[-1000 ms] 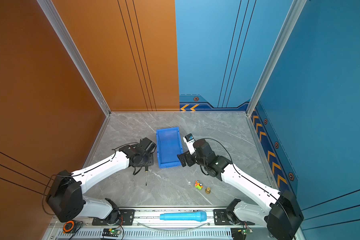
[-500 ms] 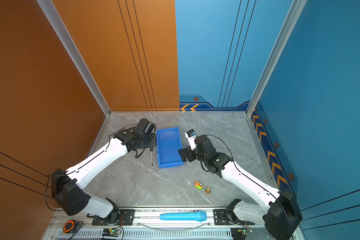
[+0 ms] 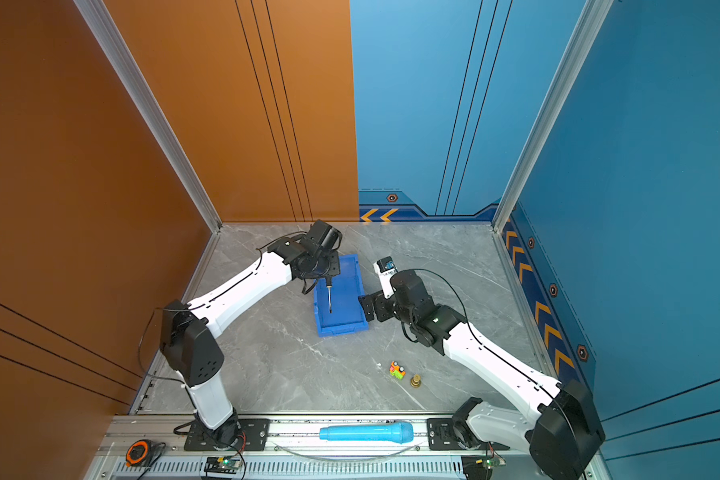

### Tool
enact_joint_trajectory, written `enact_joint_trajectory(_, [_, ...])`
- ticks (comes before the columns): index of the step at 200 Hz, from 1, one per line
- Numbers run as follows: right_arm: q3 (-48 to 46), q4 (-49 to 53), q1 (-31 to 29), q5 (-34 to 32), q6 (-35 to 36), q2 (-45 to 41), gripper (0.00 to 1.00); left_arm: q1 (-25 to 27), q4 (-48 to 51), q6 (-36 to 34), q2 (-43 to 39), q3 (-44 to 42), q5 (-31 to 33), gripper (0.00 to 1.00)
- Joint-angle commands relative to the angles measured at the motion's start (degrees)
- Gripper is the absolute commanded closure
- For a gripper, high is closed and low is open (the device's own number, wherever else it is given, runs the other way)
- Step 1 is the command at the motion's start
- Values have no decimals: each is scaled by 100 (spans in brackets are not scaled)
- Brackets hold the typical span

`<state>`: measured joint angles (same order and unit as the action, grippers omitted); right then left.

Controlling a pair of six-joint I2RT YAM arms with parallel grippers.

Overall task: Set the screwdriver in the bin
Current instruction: 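Lift the screwdriver with the left gripper and carry it over the blue bin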

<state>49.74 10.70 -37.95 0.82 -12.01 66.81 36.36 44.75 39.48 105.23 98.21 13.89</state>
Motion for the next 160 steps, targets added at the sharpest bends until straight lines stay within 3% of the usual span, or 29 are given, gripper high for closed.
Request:
enact_joint_trajectory(1, [-143, -110, 12, -252, -155, -218, 0, 71, -9, 242, 251, 254, 4, 100])
enact_joint_trajectory(160, [-285, -47, 75, -353, -143, -350, 0, 82, -186, 719, 1486, 568, 227, 100])
